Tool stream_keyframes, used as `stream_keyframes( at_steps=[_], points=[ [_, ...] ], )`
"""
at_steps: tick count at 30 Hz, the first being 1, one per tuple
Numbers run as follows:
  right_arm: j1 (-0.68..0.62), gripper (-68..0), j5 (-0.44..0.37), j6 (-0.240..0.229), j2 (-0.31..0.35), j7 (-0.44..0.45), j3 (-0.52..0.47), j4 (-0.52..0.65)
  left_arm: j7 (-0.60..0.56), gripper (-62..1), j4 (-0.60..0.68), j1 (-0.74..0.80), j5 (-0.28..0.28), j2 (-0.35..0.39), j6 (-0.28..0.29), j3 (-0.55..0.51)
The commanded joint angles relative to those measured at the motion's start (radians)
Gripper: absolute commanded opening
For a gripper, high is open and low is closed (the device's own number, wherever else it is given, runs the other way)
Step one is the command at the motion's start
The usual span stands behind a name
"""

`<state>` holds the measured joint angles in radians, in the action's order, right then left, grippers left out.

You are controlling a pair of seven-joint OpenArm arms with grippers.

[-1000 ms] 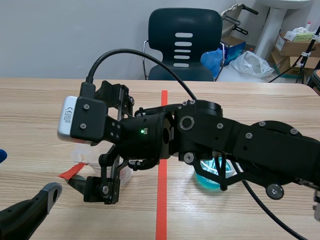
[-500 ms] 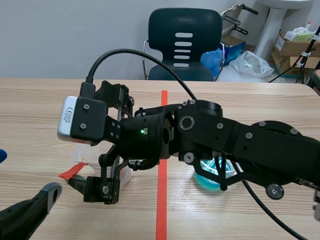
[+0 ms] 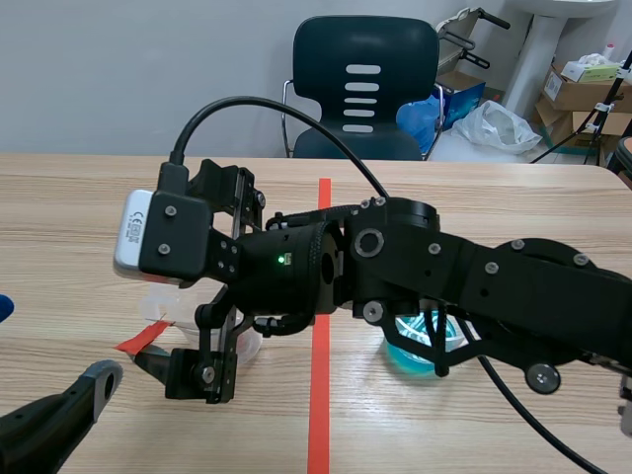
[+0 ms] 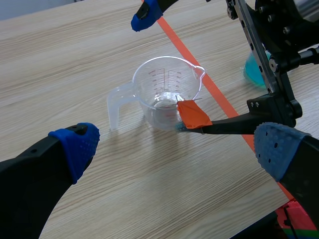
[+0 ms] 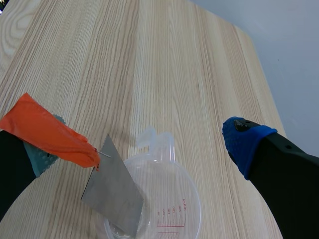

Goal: Do the redox reaction experiment

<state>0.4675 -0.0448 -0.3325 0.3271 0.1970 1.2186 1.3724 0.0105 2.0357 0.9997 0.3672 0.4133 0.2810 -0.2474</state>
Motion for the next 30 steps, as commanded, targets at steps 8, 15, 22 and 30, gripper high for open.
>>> stream_keyframes(
  at_steps=[8,15,22,30],
  points=[
    [0.017,-2.0,-0.010,0.004,0.000,0.011,-0.005,0.005,-0.010,1.4,0.017,-0.003,0.006,0.000,-0.001,0.006],
    [0.017,-2.0,-0.008,0.004,0.000,0.011,-0.005,0.006,-0.010,1.4,0.017,-0.003,0.006,0.000,-0.001,0.006],
    [0.017,-2.0,-0.008,0.004,0.002,0.008,-0.005,0.013,-0.010,1.4,0.017,-0.003,0.006,0.000,-0.001,0.006],
    [0.014,-2.0,-0.039,0.003,0.105,0.000,-0.005,0.169,-0.010,1.4,0.017,-0.003,0.006,0.000,-0.001,0.006]
  ],
)
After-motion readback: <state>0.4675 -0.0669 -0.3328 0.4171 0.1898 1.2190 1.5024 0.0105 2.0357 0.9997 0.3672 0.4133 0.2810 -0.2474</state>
